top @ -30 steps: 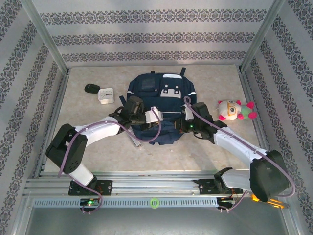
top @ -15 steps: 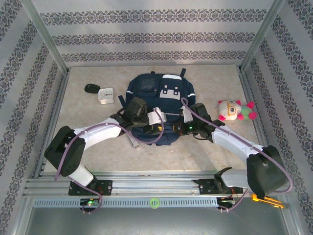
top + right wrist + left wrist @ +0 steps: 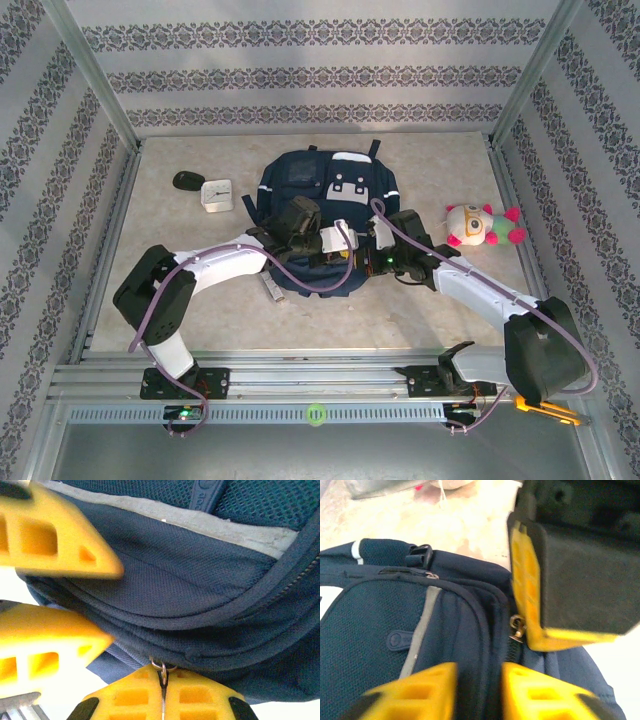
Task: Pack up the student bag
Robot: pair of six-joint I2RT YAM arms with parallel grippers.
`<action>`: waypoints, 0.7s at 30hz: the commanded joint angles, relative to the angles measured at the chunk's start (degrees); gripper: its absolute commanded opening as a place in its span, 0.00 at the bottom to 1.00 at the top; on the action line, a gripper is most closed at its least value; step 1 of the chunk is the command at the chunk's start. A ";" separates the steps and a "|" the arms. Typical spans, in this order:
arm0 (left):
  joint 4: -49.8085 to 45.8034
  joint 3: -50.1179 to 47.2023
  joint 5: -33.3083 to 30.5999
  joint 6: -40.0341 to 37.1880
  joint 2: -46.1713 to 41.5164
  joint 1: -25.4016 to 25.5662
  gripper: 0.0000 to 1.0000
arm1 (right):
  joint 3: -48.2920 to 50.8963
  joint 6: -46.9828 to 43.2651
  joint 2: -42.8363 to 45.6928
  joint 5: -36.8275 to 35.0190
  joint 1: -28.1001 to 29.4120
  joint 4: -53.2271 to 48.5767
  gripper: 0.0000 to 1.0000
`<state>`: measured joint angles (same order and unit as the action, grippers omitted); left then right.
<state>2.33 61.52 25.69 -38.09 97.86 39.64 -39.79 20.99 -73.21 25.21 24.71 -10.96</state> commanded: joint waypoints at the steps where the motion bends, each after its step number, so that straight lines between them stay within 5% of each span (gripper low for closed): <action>1: -7.28 -1.17 -0.92 -5.43 -1.28 -3.13 0.10 | -0.12 -0.73 1.81 1.55 -1.44 2.29 0.00; 13: -15.95 -4.88 5.00 -11.77 -8.48 -10.46 0.04 | 1.12 -0.01 1.21 4.28 -3.90 4.65 0.00; 21: -5.87 -4.95 5.44 -1.84 -8.17 -8.70 0.27 | 1.07 -0.51 0.94 5.66 -2.26 6.00 0.00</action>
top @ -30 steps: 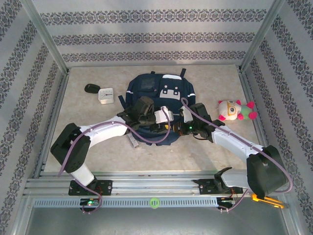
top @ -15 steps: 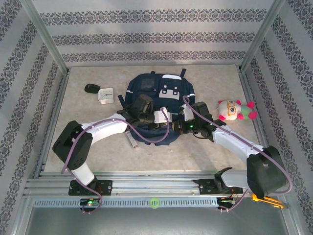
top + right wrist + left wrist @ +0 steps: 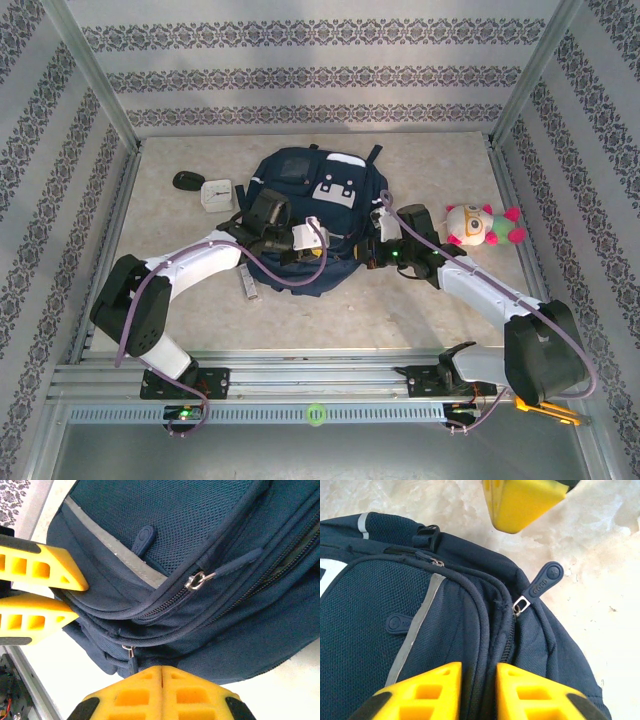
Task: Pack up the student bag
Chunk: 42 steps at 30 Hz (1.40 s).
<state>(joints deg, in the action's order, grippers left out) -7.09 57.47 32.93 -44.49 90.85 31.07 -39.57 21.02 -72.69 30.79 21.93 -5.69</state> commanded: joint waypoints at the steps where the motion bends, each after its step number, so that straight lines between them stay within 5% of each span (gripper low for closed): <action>1: 4.07 -0.76 -2.24 5.15 -0.98 -0.05 0.35 | 0.94 -0.59 0.55 -0.17 0.65 0.64 0.00; 3: 3.34 -0.02 -1.68 5.54 -0.76 -0.01 0.53 | 1.08 -1.52 0.61 0.01 0.82 0.09 0.09; 6: 1.94 0.56 -2.70 4.69 -0.51 0.44 0.57 | 1.15 -2.71 0.79 -0.82 1.26 -0.64 0.24; 12: -2.72 2.24 -7.28 0.23 2.23 1.27 0.66 | -0.62 -3.32 -1.40 -0.68 2.86 -1.51 0.28; 14: -3.70 2.43 -7.54 -0.16 2.82 1.44 0.57 | -1.41 -4.01 -2.46 -0.40 4.11 -2.19 0.29; 19: -0.42 0.69 -4.08 4.19 1.42 1.42 0.13 | -3.75 -3.68 -6.38 0.84 4.89 -4.92 0.34; 22: 2.10 -0.87 -2.23 5.36 0.10 1.38 0.02 | -4.80 -1.79 -8.35 0.76 4.16 -5.40 0.38; 34: 20.12 -8.20 0.15 18.06 -6.63 1.38 0.00 | -3.37 8.33 -3.05 12.74 -3.62 0.00 0.49; 42: 23.44 -8.83 0.92 18.82 -6.42 1.22 0.00 | -3.64 5.88 -5.42 15.90 -4.63 1.08 0.51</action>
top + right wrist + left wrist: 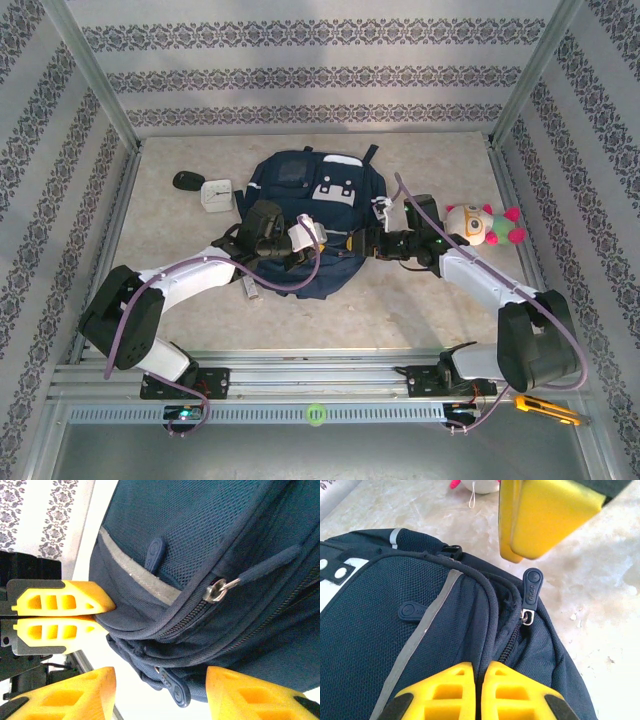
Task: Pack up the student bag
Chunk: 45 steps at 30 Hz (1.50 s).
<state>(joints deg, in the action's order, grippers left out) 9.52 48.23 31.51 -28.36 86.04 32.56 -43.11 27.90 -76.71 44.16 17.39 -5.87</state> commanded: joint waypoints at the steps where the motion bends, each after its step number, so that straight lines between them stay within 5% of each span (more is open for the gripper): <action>1: 6.83 0.64 2.42 2.62 -1.57 -0.28 0.00 | -0.29 -1.10 -2.29 2.74 -0.01 1.28 0.51; 14: 5.88 2.68 2.53 1.64 0.03 -0.37 0.00 | 0.36 -1.93 -3.11 5.50 2.39 1.86 0.35; 25: 4.47 3.47 2.47 0.89 -0.31 -0.47 0.00 | -5.60 -10.81 -6.30 -8.18 7.60 -10.63 0.46; 31: 4.19 3.75 2.96 0.76 -0.35 -0.46 0.00 | -7.14 -12.29 -6.79 -14.14 8.72 -11.96 0.21; 34: 3.32 3.54 2.39 -0.01 -0.72 -0.51 0.00 | -7.51 -13.27 -6.21 -17.44 8.63 -13.61 0.00; 45: -7.37 1.08 2.08 -6.94 -5.02 -3.62 0.00 | -4.06 -13.23 -2.07 -14.65 -2.24 -14.21 0.00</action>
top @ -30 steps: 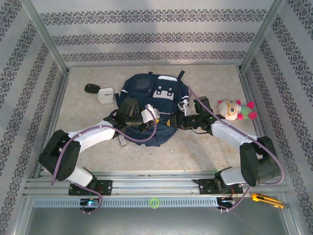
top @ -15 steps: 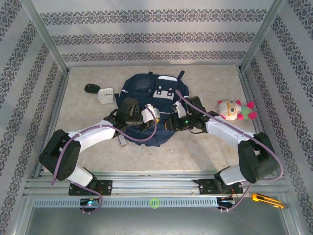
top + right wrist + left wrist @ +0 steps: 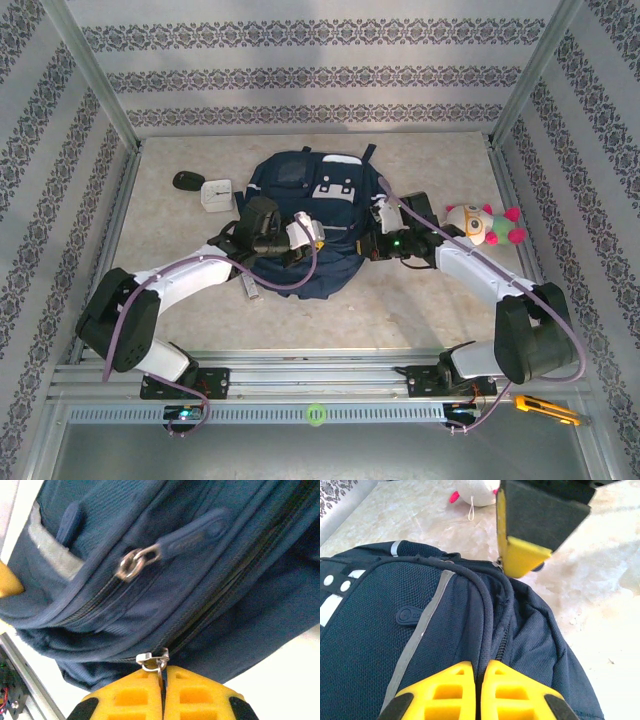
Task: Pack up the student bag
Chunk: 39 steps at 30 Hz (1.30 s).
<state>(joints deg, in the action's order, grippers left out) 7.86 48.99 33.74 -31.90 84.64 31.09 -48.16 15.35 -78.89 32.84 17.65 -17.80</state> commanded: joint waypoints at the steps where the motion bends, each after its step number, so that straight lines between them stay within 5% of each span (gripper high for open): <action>1: -6.37 -0.11 -0.48 -3.65 -3.95 -2.23 0.00 | 0.80 -0.42 -0.18 -2.26 -2.46 -1.67 0.00; 4: -7.15 -0.55 -0.49 -3.33 -4.35 -2.26 0.00 | 0.79 0.56 -0.09 0.12 -0.99 0.92 0.00; 8: -7.48 1.96 -4.10 -2.10 -3.68 1.19 0.43 | 0.68 1.55 1.18 0.58 0.64 2.28 0.00; 10: -7.19 4.54 -13.83 -1.36 -2.98 5.84 0.56 | 0.85 1.94 1.75 1.13 0.72 2.76 0.00; 13: -6.49 7.92 -19.69 0.34 -1.12 9.40 0.70 | 1.10 2.05 1.84 1.43 0.79 3.03 0.00; 16: -5.17 9.75 -19.39 1.30 1.53 11.79 0.78 | 1.32 2.19 1.31 2.12 0.73 3.51 0.00; 25: -9.25 11.92 -20.85 -3.65 8.80 13.16 0.82 | 1.32 2.40 2.50 3.28 0.60 4.13 0.00; 27: -8.84 11.42 -23.28 -5.05 9.68 13.11 0.73 | 1.32 2.49 2.69 3.71 0.49 4.43 0.00; 33: -8.95 9.95 -21.23 -7.24 9.06 12.23 0.08 | 1.15 3.09 3.37 4.60 -1.57 3.63 0.00; 39: -8.74 6.56 -14.87 -8.31 4.90 9.52 0.00 | -0.76 0.34 -0.91 1.33 -8.31 0.92 0.00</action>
<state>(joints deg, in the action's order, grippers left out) 3.27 58.30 15.31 -38.87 92.64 42.70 -47.16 17.28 -78.17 38.63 14.26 -16.10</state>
